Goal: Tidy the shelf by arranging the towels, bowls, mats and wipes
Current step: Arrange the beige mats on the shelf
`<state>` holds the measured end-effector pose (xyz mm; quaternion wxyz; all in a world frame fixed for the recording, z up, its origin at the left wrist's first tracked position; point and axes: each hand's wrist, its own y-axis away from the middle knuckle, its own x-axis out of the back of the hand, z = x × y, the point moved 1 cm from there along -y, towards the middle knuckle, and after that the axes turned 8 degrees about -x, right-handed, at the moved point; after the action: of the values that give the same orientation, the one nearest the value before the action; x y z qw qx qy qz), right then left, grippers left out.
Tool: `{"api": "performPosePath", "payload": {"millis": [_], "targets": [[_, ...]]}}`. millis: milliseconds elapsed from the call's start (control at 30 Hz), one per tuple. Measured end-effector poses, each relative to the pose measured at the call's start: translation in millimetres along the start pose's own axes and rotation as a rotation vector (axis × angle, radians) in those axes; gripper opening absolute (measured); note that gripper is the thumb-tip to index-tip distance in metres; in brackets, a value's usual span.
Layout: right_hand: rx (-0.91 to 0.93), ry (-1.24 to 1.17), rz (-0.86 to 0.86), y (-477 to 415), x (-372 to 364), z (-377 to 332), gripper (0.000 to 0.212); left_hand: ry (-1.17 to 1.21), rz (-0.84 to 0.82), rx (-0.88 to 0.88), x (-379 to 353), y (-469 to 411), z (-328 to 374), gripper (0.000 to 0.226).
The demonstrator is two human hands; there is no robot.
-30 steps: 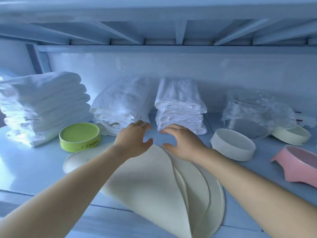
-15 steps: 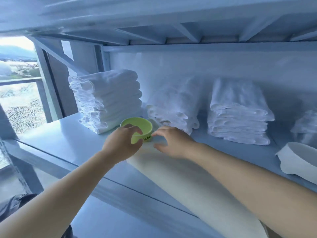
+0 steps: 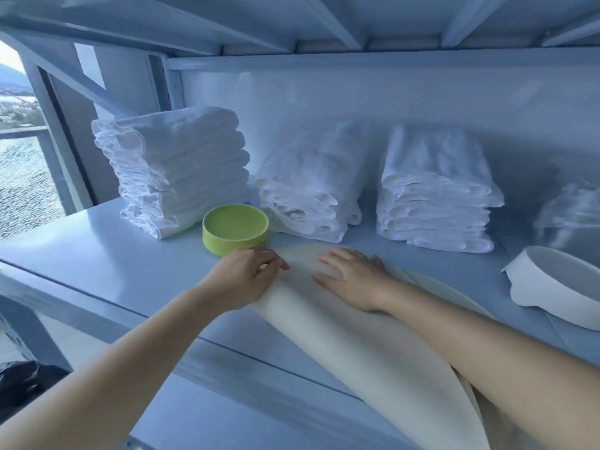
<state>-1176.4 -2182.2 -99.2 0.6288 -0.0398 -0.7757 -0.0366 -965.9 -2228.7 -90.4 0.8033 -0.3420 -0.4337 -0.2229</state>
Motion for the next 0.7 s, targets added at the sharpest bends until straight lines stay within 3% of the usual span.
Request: {"api": "performPosePath", "payload": {"millis": [233,467,700], "targets": [[-0.171,-0.011,0.083,11.5,15.1,43.9,0.075,-0.042,-0.037,0.06,-5.1,-19.4,13.2,0.019],[-0.187,-0.162,0.174,15.6,16.8,58.4,0.073,-0.153,-0.071,0.062,-14.0,-21.8,15.5,0.059],[-0.155,-0.184,0.324,24.4,25.5,63.0,0.05,-0.235,-0.144,0.011,-27.5,-25.6,33.9,0.032]]}}
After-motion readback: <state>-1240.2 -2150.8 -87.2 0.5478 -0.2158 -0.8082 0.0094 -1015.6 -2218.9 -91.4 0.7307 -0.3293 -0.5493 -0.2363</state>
